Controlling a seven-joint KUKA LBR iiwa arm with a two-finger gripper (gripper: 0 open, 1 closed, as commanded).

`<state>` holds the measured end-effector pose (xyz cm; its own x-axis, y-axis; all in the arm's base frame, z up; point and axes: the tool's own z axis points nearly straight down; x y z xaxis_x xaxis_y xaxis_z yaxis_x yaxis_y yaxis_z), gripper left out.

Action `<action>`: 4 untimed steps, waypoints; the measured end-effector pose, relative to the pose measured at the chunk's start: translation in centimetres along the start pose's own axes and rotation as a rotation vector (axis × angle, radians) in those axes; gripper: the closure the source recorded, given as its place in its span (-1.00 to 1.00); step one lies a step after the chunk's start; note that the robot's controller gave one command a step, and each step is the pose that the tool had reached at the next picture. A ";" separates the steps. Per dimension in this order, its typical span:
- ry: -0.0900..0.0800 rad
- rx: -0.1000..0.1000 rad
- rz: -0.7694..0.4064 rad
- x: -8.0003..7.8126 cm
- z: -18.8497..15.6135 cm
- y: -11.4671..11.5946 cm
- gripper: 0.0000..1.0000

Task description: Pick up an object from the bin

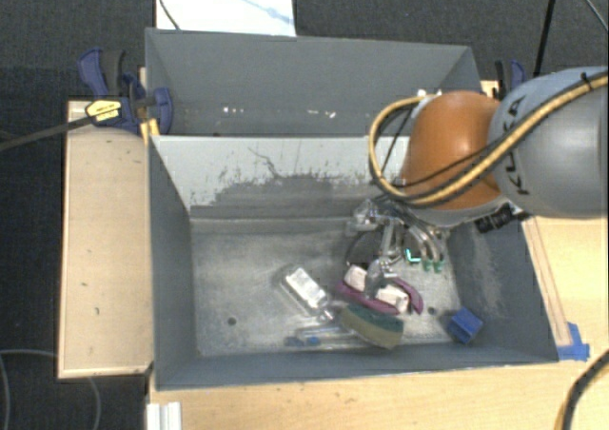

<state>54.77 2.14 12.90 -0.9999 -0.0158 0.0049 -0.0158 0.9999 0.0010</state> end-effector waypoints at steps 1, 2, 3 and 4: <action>-0.025 0.000 -0.004 -3.2 4.0 -4.0 -1.00; -0.034 -0.009 0.183 1.1 4.6 -12.5 -1.00; -0.016 -0.003 0.122 6.6 2.6 -15.7 -1.00; -0.008 0.012 0.108 6.7 4.9 -11.9 -1.00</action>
Offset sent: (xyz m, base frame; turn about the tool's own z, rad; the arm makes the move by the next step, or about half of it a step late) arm 0.0309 -0.0478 -0.0590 -0.0026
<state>48.19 -9.82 8.02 -0.9957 0.0925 -0.0033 0.0926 0.9956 -0.0113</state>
